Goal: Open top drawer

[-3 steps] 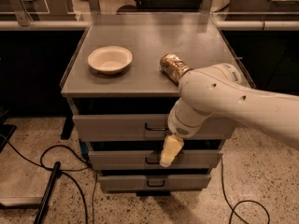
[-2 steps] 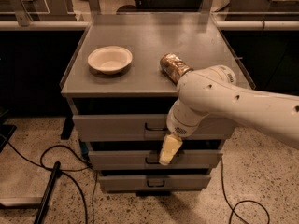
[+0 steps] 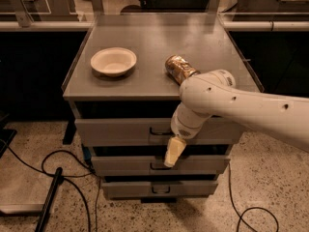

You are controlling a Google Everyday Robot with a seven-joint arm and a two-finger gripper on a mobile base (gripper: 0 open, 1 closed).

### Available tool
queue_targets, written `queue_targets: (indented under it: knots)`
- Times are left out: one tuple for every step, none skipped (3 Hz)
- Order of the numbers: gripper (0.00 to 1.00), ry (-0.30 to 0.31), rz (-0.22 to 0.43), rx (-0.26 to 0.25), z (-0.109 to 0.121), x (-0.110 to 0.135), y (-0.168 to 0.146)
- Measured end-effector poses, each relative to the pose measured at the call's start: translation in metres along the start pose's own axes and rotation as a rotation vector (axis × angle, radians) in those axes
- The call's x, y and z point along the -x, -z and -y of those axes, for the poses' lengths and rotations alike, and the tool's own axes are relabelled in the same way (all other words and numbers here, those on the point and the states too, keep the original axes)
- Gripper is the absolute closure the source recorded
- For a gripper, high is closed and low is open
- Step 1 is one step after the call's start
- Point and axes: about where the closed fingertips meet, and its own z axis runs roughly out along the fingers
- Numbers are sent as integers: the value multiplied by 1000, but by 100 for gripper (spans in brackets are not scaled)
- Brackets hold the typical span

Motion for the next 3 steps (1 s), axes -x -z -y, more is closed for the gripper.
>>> queue_targets:
  knots:
    - [0,26,-5,0,12,5,-13]
    - [0,20,-26,49,-2,-3,-16]
    - [0,-4,-39,82,-16,-11,-12]
